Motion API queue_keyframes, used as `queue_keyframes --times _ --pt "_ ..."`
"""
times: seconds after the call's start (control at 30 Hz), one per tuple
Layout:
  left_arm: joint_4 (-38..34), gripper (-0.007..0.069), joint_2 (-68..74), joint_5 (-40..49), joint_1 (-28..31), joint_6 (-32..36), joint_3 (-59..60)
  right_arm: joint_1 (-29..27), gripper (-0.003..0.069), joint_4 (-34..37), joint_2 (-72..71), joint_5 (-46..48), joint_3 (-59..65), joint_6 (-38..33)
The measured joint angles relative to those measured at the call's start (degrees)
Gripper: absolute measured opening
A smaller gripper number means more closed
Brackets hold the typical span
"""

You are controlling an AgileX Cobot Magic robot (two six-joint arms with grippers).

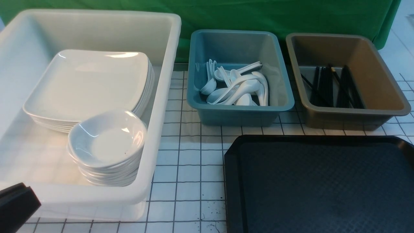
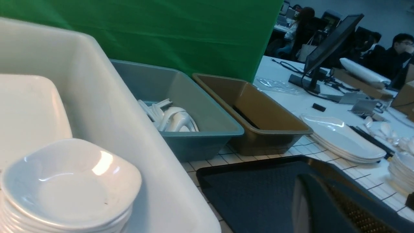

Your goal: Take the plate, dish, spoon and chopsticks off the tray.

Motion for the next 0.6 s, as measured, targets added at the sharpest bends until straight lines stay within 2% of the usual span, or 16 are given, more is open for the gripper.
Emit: queue_keyframes --times 0.13,0.37,0.5,0.6 --pt "1.4 0.0005 0.0 -0.8 0.0 0.4 0.0 0.0 0.024 0.0 0.0 0.0 0.0 0.0" --pt "8.0 0.0005 -0.2 -5.8 0.3 2.9 2.9 0.0 0.024 0.0 0.0 0.0 0.0 0.1" --pt "16.4 0.0005 -3.1 -15.2 4.5 -0.5 10.8 0.0 0.024 0.0 0.0 0.0 0.0 0.1" --pt "18.4 0.0005 -4.6 -18.4 8.2 -0.7 14.6 0.0 0.024 0.0 0.0 0.0 0.0 0.1"
